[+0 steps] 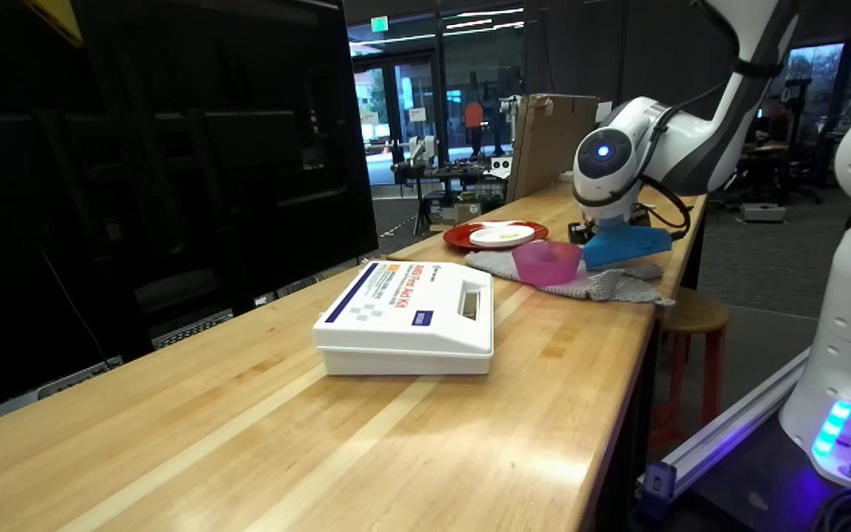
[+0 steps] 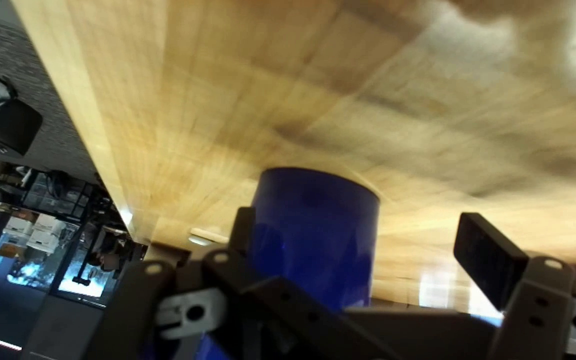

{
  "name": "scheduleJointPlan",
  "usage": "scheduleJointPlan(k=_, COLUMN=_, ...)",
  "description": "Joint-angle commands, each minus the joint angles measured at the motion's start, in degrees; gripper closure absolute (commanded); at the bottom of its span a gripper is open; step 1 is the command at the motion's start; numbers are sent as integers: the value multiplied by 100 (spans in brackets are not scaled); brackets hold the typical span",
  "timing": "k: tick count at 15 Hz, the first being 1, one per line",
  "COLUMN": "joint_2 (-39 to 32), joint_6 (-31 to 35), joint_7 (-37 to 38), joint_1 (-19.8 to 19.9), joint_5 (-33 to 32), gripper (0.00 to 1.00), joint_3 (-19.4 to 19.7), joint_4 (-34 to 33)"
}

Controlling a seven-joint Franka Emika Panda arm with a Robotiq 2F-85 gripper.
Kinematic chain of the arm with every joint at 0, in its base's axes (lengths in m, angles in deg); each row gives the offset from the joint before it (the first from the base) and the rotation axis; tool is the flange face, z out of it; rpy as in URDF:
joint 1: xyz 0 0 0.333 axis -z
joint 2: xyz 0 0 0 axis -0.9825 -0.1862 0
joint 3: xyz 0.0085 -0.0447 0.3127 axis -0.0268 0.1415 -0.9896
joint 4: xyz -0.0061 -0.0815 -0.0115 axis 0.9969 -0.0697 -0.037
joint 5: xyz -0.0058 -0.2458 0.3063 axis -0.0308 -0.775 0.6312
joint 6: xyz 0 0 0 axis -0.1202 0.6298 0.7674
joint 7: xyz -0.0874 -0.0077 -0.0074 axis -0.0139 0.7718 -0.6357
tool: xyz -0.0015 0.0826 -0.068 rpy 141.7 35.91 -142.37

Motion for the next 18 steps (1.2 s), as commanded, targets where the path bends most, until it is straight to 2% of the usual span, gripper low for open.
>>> scheduleJointPlan(k=1, joint_2=-50, joint_6=-128, joint_7=36, joint_1=19, joint_5=-226, gripper=0, joint_3=12, joint_4=0)
scheduleJointPlan(k=8, joint_2=292, joint_6=-207, joint_7=148, joint_1=139, joint_5=-684, gripper=0, joint_3=156, joint_4=90)
scheduleJointPlan(k=18, joint_2=1024, joint_6=886, joint_7=240, joint_1=247, joint_5=-1939, gripper=0, joint_3=724, joint_4=92)
